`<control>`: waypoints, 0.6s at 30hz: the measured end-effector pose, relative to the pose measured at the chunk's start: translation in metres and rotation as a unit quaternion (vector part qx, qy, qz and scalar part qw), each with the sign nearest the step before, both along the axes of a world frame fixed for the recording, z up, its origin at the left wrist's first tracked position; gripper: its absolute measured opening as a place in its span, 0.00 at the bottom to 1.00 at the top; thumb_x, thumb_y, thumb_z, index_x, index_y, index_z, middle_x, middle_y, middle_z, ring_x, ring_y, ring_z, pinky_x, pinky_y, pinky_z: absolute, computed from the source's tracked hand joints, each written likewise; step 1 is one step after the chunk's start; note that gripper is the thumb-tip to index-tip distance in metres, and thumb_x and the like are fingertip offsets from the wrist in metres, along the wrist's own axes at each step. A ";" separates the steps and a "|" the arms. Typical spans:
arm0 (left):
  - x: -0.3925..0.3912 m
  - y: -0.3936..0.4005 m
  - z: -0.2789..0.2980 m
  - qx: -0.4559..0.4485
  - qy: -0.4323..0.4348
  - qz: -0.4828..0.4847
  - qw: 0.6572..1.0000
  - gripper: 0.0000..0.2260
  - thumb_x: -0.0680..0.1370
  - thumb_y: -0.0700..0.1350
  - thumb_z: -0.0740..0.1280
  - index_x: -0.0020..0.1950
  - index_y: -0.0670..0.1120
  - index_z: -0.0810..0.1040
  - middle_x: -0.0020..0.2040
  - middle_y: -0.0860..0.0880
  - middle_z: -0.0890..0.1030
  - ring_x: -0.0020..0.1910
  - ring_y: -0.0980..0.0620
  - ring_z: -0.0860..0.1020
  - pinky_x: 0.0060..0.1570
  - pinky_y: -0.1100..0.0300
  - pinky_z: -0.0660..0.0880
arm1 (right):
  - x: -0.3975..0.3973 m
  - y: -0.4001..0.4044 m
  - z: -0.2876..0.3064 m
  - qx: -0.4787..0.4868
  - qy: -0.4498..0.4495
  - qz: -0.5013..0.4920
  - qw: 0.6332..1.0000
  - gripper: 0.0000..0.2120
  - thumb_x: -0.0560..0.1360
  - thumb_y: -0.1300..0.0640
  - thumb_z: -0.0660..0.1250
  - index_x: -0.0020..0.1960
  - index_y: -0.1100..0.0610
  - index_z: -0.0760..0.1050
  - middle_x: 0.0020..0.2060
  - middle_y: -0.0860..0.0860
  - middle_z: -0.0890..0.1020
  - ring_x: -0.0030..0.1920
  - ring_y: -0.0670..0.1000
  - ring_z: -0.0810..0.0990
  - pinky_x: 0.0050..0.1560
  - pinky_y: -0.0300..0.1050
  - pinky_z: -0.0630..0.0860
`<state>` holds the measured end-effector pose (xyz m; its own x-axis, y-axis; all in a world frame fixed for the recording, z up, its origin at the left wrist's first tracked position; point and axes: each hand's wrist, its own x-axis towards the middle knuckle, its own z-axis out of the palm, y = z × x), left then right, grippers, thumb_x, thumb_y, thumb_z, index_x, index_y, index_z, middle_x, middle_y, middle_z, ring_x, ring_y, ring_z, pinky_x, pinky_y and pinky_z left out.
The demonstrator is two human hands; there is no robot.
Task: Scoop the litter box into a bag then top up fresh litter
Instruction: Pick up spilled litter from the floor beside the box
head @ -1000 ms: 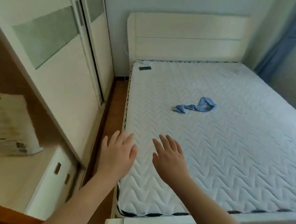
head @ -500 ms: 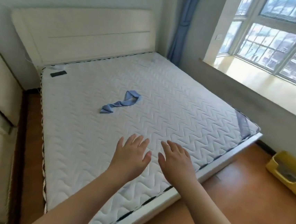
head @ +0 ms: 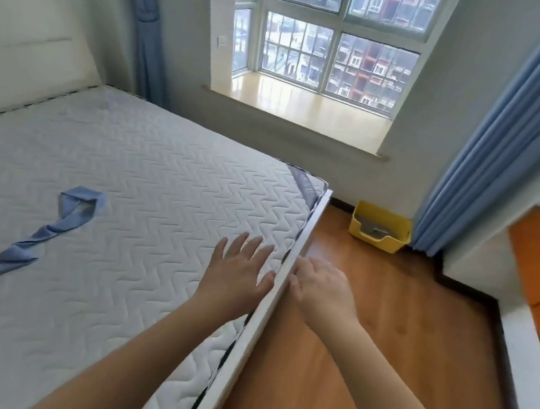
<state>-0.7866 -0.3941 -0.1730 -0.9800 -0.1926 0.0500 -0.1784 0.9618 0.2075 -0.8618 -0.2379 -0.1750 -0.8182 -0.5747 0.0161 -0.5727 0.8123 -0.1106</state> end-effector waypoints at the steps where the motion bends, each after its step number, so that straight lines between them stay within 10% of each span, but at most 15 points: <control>1: -0.012 0.007 0.001 0.000 -0.004 -0.019 1.000 0.36 0.72 0.63 0.34 0.77 0.56 0.58 0.78 0.54 0.59 0.78 0.51 0.51 0.75 0.47 0.45 | -0.007 0.012 0.000 0.004 -0.004 -0.020 1.000 0.20 0.81 0.45 0.52 0.69 0.50 0.66 0.64 0.49 0.73 0.64 0.52 0.71 0.62 0.47 0.66; 18: -0.265 0.199 -0.007 -0.041 -0.027 -0.217 0.975 0.24 0.82 0.60 0.47 0.77 0.56 0.57 0.79 0.54 0.56 0.79 0.53 0.48 0.77 0.47 0.45 | -0.177 0.229 -0.027 0.001 -0.037 -0.234 0.972 0.24 0.82 0.45 0.49 0.75 0.50 0.60 0.71 0.48 0.68 0.70 0.50 0.66 0.71 0.47 0.61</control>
<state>-1.0515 -0.1949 -0.1805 -0.9700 0.2429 -0.0055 0.2402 0.9621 0.1290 -1.0390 -0.0085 -0.2018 -0.9888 -0.1398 -0.0529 -0.1316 0.9820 -0.1356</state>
